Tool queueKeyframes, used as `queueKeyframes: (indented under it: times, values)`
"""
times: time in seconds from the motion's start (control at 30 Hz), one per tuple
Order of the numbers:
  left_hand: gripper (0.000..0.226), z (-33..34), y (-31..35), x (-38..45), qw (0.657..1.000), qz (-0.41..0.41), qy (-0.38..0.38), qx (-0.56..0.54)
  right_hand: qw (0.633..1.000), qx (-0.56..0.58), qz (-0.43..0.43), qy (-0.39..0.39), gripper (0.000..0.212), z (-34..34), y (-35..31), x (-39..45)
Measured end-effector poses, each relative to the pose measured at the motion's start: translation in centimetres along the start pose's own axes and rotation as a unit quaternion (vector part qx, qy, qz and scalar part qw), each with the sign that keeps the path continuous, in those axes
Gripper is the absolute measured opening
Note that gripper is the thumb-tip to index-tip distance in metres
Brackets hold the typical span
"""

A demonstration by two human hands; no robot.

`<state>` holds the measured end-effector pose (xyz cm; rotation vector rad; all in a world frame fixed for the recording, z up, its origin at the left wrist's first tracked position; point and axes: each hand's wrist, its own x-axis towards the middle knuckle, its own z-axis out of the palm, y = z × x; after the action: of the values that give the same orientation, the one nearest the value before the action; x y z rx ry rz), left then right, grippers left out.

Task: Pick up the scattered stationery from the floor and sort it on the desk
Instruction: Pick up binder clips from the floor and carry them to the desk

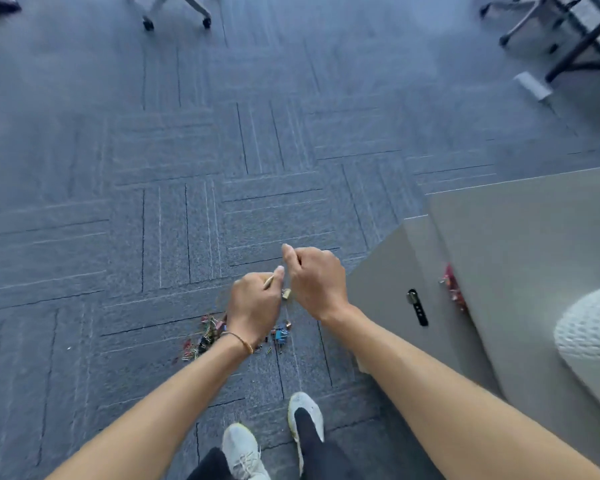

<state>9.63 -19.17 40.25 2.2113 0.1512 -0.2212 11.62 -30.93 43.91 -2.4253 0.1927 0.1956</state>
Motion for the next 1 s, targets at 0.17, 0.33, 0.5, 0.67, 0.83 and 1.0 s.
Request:
queueKeyframes:
  times: [0.17, 0.33, 0.5, 0.67, 0.83, 1.0]
  values:
    - [0.056, -1.6, 12.8, -4.0, 0.996, 0.076, -0.044, 0.002, 0.996, -0.004, 0.016, 0.086, 0.060, -13.5, -2.0, -5.2]
    - [0.062, -0.4, 23.5, -8.6, 0.983, 0.157, -0.100, -0.002, 0.982, 0.013, 0.056, 0.177, 0.060, -24.1, -0.7, -10.5]
    - [0.061, 3.1, 31.8, -14.8, 0.964, 0.216, -0.152, -0.010, 0.959, 0.043, 0.095, 0.263, 0.061, -31.9, 2.5, -17.4]
    - [0.061, 8.8, 37.1, -19.6, 0.954, 0.236, -0.184, -0.021, 0.936, 0.074, 0.114, 0.325, 0.049, -36.2, 8.6, -23.0]
    - [0.059, 14.0, 40.9, -21.9, 0.948, 0.244, -0.205, -0.009, 0.920, 0.084, 0.156, 0.350, 0.054, -38.6, 14.8, -26.0]
    - [0.056, 18.4, 42.8, -21.1, 0.937, 0.248, -0.244, 0.035, 0.905, 0.125, 0.213, 0.345, 0.055, -39.4, 19.4, -26.8]
